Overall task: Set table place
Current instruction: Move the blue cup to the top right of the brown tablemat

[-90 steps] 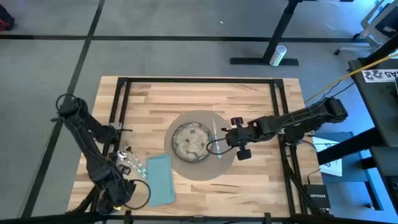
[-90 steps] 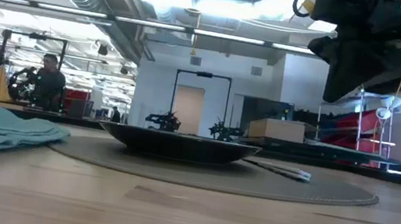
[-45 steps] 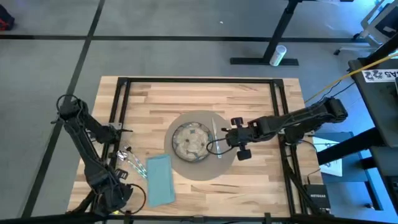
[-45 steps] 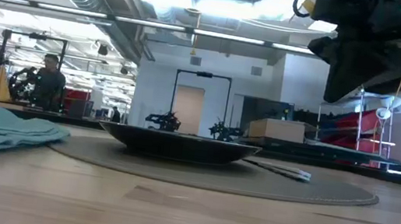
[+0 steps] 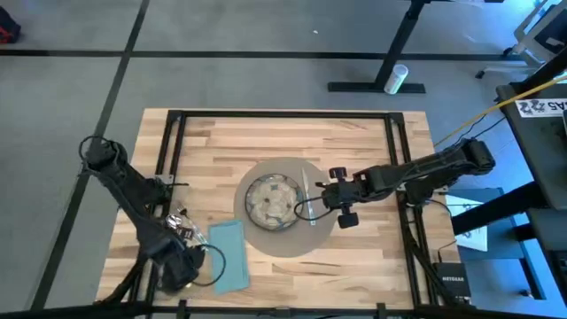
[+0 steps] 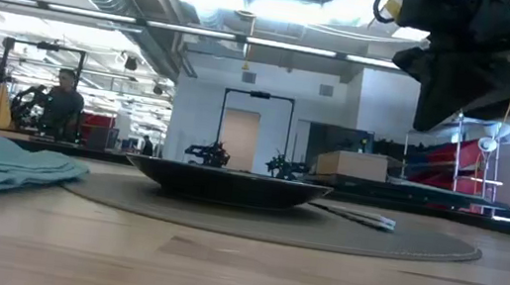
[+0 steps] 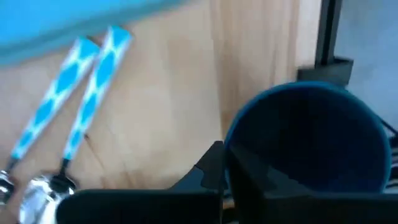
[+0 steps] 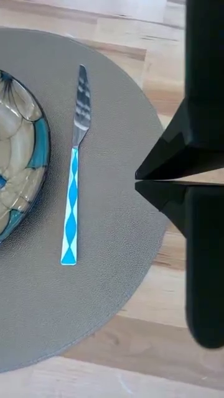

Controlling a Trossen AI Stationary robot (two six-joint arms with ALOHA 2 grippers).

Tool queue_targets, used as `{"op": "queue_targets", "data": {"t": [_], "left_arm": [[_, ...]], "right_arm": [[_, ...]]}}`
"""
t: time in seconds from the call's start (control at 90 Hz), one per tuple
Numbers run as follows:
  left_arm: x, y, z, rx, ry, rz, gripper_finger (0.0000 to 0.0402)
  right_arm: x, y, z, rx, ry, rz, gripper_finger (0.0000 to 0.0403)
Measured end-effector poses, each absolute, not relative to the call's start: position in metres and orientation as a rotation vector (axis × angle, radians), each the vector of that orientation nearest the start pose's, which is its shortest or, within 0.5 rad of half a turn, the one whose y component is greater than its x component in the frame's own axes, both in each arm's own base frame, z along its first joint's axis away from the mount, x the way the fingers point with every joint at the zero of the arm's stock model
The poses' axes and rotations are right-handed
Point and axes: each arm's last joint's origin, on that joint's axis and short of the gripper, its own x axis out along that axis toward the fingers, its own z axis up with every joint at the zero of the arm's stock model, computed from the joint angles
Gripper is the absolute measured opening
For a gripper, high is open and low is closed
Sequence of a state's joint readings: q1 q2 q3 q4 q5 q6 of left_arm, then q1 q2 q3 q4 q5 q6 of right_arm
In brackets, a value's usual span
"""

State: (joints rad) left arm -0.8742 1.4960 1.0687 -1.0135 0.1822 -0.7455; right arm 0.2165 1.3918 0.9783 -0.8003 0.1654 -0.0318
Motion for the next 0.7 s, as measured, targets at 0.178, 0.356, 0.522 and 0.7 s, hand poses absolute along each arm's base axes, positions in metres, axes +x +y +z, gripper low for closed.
{"op": "queue_targets", "data": {"t": [0.178,0.356,0.522,0.7], "left_arm": [[0.168,-0.199,0.225,-0.055,1.618,-0.333,0.0000],[0.165,-0.197,0.225,-0.043,1.643,-0.325,0.0000],[0.157,-0.204,0.225,-0.054,1.691,-0.399,0.0000],[0.147,-0.214,0.225,-0.014,1.690,-0.459,0.0000]], "right_arm": [[0.248,0.050,0.229,-0.262,1.213,0.064,0.0000],[0.248,0.050,0.229,-0.262,1.213,0.064,0.0000],[0.248,0.050,0.229,-0.262,1.214,0.064,0.0000],[0.248,0.050,0.229,-0.262,1.214,0.064,0.0000]]}}
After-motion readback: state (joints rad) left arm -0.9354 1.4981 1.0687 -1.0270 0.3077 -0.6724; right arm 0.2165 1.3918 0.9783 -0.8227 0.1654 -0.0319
